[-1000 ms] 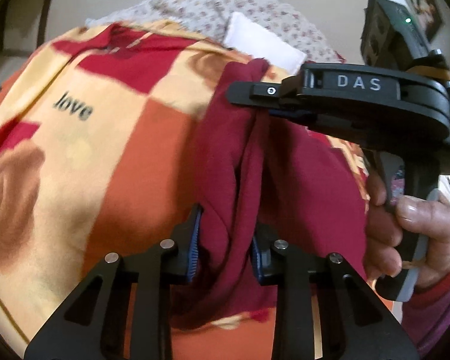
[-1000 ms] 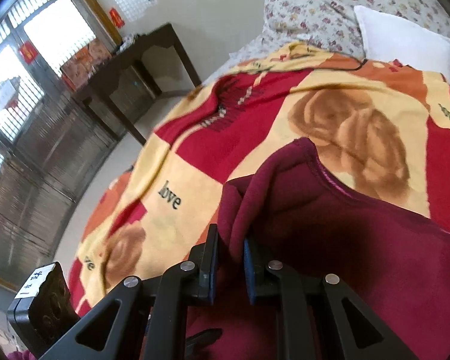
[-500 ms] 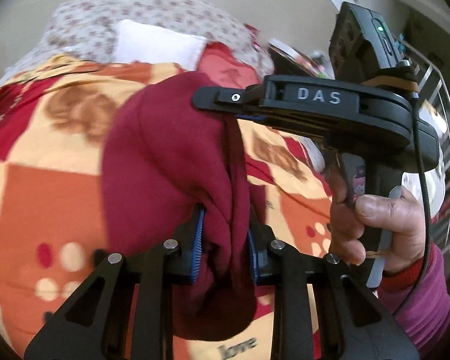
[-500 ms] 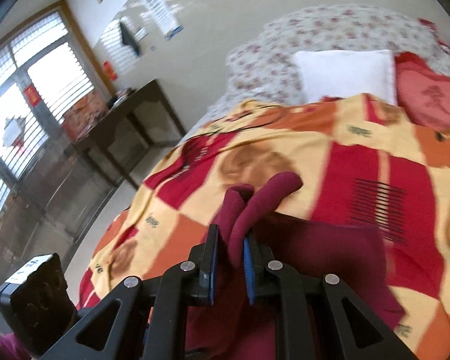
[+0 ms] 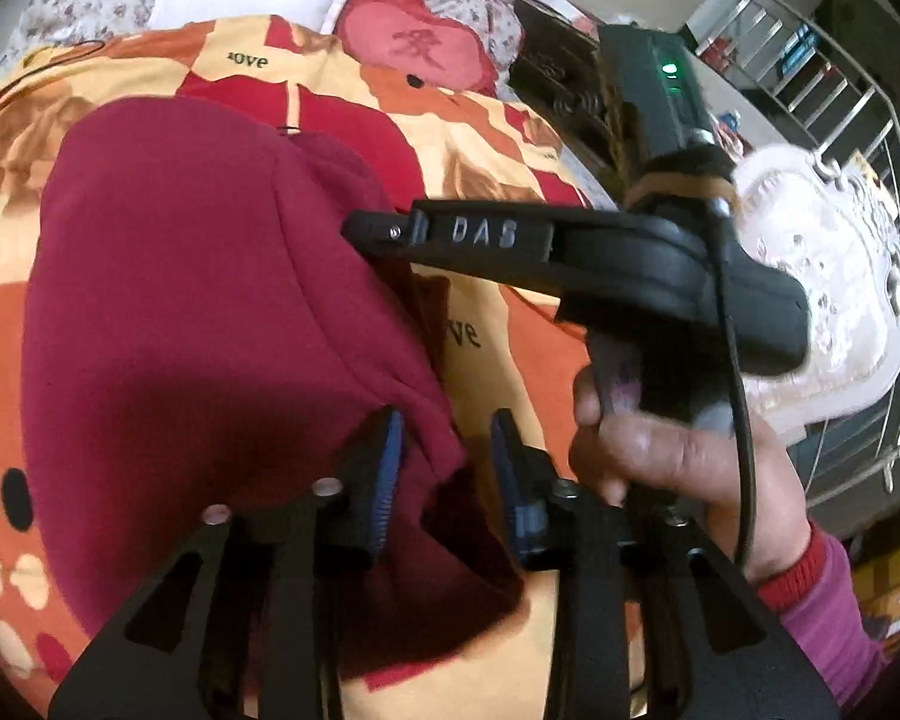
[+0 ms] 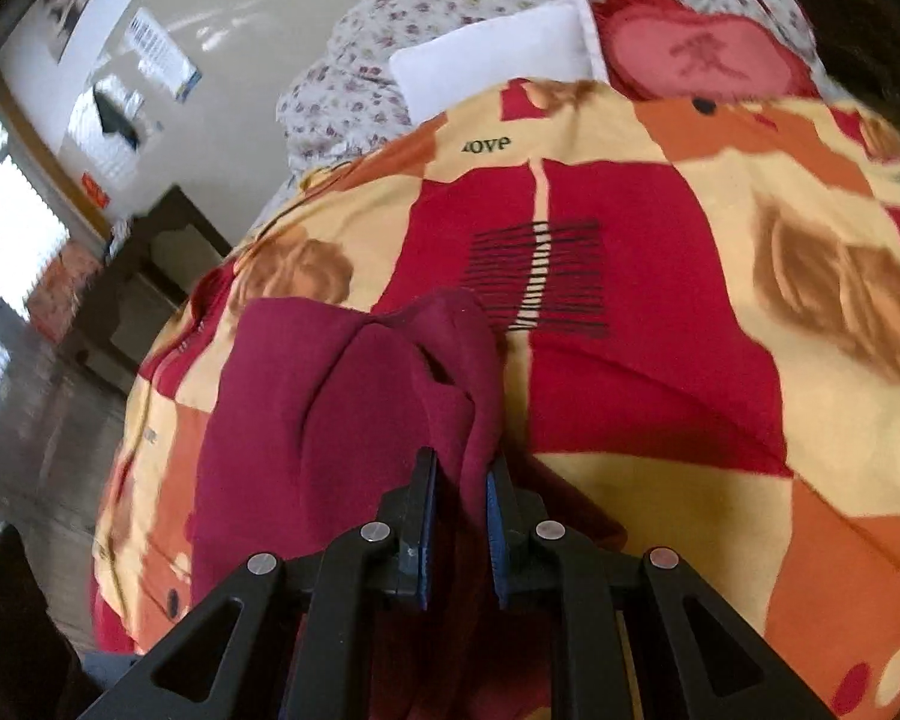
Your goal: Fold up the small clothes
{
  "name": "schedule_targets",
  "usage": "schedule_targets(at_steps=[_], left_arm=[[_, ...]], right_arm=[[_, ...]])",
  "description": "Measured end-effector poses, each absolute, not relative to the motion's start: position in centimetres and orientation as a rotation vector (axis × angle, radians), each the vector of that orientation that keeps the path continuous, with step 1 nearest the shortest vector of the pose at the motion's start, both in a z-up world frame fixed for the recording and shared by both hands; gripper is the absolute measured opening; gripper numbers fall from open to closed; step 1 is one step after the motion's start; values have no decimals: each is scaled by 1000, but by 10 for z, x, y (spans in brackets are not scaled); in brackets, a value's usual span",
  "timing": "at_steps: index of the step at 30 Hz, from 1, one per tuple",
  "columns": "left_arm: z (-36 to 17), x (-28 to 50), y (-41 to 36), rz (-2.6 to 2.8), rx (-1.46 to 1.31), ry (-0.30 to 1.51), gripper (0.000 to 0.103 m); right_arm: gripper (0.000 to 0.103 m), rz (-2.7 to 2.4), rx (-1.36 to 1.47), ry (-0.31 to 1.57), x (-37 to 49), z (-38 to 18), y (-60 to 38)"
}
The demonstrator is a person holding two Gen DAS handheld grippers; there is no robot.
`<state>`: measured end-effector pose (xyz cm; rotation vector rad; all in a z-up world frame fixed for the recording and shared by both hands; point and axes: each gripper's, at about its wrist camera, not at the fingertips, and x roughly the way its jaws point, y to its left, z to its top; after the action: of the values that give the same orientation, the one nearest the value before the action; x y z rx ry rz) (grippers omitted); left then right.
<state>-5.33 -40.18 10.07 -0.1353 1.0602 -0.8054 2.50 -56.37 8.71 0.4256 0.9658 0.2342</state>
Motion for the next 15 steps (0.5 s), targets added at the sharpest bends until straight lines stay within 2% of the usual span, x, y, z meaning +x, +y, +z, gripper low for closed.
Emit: schedule_targets(at_steps=[7,8,11,15], left_arm=[[149,-82,-338,-788,45,948,41],[150,-85,-330,-762,59,932,44],[142,-77,-304,-624,101,904,45],[109,-70,-298,-586,54,976,45]], right_arm=[[17,253,418,896,-18,133,-560],[17,312,440,872,-28,141,-553],[17,413,457,859,-45,147,-529],[17,433,399,925,-58,132,-497]])
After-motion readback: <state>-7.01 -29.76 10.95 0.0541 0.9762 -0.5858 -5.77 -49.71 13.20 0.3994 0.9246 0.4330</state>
